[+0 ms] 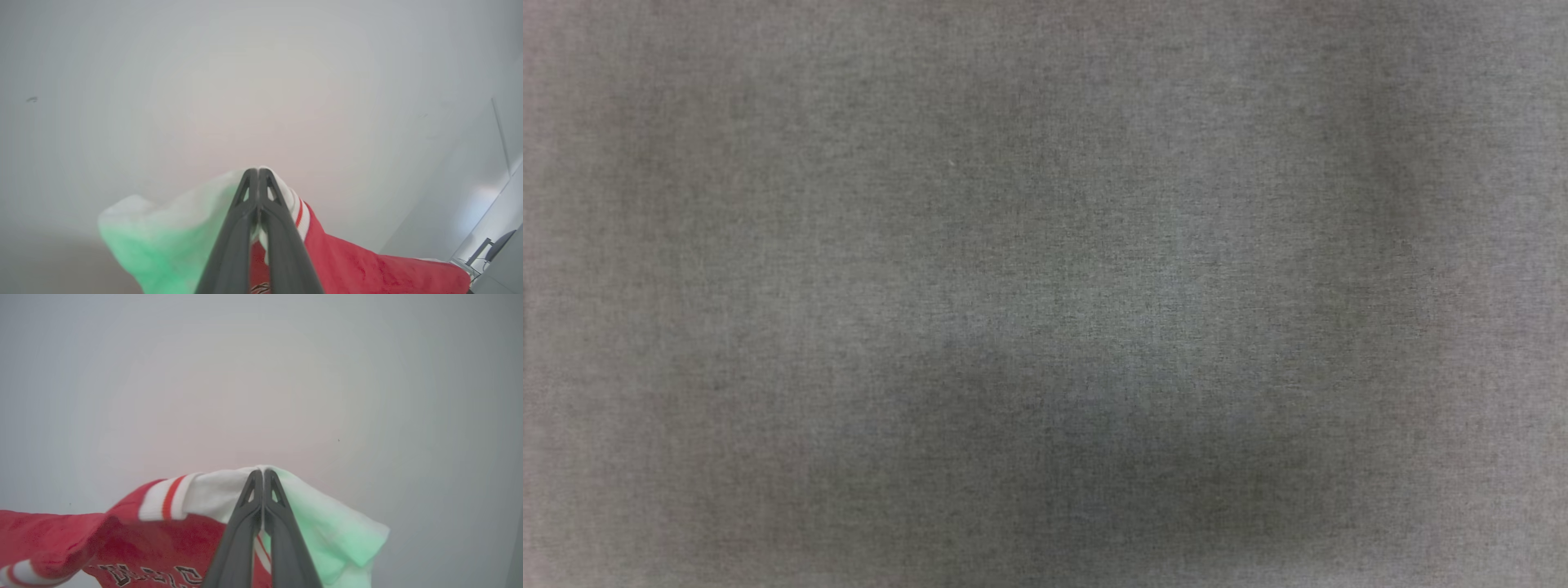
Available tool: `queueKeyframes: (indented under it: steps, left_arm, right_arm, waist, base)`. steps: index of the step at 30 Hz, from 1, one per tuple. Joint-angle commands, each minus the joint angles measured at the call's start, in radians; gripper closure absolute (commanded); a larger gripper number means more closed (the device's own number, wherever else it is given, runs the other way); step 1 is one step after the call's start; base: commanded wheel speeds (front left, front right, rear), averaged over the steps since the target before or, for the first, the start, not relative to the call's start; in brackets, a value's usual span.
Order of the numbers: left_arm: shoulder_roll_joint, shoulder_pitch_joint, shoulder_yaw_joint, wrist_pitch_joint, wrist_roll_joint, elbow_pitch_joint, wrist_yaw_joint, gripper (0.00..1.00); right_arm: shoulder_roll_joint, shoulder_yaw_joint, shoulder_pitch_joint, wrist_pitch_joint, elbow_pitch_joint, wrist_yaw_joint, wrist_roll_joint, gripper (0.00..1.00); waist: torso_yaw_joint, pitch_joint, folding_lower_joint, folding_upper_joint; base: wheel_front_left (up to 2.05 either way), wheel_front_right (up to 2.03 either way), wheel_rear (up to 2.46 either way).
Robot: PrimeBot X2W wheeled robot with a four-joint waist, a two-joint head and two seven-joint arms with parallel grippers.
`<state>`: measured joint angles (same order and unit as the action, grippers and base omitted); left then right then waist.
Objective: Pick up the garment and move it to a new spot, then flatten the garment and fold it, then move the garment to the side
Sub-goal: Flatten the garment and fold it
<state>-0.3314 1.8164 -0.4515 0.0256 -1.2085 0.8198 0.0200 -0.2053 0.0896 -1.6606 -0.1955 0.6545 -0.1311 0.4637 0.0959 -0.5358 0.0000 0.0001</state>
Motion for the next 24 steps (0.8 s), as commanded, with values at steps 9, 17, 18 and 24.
queueKeyframes:
  steps: [9, 17, 18, 24]
  left_arm:
    - [0.023, -0.198, -0.036, -0.087, -0.068, 0.147, 0.107, 1.00]
    - [-0.046, -0.586, -0.078, -0.203, -0.170, -0.065, 0.111, 1.00]
    - [-0.062, -0.646, -0.095, -0.219, -0.173, -0.103, 0.111, 1.00]
    - [-0.167, -0.964, -0.167, -0.271, -0.193, -0.327, 0.112, 1.00]
  right_arm:
    - [-0.055, -0.216, 0.188, 0.017, 0.059, 0.001, 0.078, 1.00]
    - [-0.196, -0.334, 0.621, -0.122, -0.213, 0.001, 0.293, 1.00]
    - [-0.225, -0.342, 0.688, -0.146, -0.266, 0.001, 0.314, 1.00]
    - [-0.321, -0.304, 1.078, -0.291, -0.541, 0.000, 0.418, 1.00]
  waist:
    - [-0.013, 0.065, 0.0000, -0.0001]
    - [-0.020, 0.116, 0.0000, -0.0001]
    - [-0.022, 0.126, 0.0000, -0.0001]
    - [-0.022, 0.195, 0.0000, -0.0001]
  base:
    - [0.00, 0.00, 0.00]
    - [0.00, 0.00, 0.00]
    - [0.00, 0.00, 0.00]
    - [0.00, 0.00, 0.00]
